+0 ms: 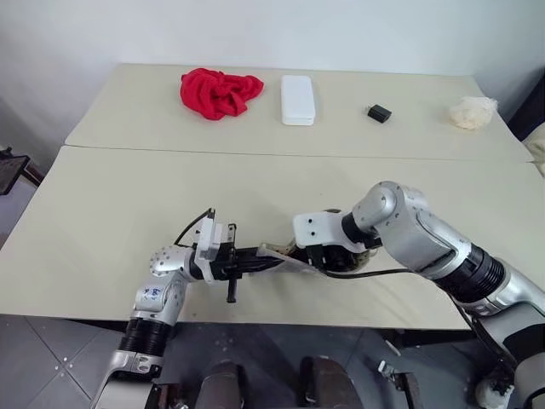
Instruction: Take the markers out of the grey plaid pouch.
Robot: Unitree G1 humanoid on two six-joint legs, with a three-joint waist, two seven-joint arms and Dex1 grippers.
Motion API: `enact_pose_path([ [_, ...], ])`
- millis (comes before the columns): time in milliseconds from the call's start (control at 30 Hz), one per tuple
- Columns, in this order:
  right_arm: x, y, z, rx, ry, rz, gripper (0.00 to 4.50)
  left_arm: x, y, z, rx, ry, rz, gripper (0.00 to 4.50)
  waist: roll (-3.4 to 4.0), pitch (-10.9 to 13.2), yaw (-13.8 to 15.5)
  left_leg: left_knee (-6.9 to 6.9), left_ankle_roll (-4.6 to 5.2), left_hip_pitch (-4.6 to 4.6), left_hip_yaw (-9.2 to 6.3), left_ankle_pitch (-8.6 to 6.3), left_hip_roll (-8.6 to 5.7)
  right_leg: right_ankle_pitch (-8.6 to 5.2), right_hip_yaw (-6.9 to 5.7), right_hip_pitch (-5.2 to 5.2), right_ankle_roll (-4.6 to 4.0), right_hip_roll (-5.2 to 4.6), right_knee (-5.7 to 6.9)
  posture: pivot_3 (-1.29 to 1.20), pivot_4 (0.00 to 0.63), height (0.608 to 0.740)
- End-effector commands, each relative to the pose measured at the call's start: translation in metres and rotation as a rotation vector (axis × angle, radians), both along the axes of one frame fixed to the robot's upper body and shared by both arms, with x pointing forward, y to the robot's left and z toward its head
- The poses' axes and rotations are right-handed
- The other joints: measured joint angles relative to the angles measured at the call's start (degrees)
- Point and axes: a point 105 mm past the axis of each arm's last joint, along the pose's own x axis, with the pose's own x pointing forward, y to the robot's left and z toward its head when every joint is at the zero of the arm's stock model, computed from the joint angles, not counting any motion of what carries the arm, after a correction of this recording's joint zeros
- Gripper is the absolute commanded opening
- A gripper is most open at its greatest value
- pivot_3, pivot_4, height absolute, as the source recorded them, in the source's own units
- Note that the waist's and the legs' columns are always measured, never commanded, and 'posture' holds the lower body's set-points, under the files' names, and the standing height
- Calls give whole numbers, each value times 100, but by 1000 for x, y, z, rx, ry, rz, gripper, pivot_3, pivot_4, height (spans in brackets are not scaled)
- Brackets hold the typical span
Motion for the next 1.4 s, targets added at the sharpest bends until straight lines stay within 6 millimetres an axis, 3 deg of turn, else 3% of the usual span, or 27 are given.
enact_pose_path([
  [33,11,-14,-11,-39,-32,-88,3245,-7,0,6,-15,-40,-25,0,-1,-1,3,0,0,0,0,0,0,0,0,0,0,0,0,0,150,740],
  [200,0,-12,-29,-40,7,-74,3245,-7,2,5,-15,-24,-11,0,-3,-10,1,0,0,3,-1,0,1,0,0,2,0,0,1,0,150,740],
  [300,-2,-12,-31,-44,5,-63,2603,-7,4,5,-13,-19,-7,0,-5,-12,-9,0,0,7,-1,0,1,0,0,6,-1,0,0,0,150,740],
  [500,-1,-13,-28,-38,-16,-47,719,-8,5,6,-9,-22,-3,0,-7,-13,-33,0,0,11,-3,0,1,0,0,11,-1,0,0,0,150,740],
  [533,-1,-14,-26,-39,-22,-40,616,-8,6,6,-7,-24,-2,0,-7,-13,-33,0,0,11,-3,0,1,0,0,10,-2,0,0,0,150,740],
  [800,-9,-9,11,120,-67,54,603,-8,10,8,-1,-48,31,0,-6,-11,-26,-2,0,6,-2,0,1,0,0,6,-2,-1,-2,0,150,740],
  [967,-23,-7,45,388,-50,196,603,-8,16,10,-2,-77,92,0,-5,-8,19,-5,1,2,-2,0,1,0,-1,4,-2,-1,-8,0,150,740],
  [1167,-35,-16,61,611,15,291,602,-8,22,11,4,-93,132,0,-6,-7,40,-5,2,2,-3,-1,0,0,-2,8,-1,-2,-12,0,150,740],
  [1400,-36,-33,64,687,15,323,601,-9,25,13,15,-100,138,0,-5,-6,36,-6,2,3,-3,-1,1,0,-2,6,-1,0,-10,0,150,740],
])
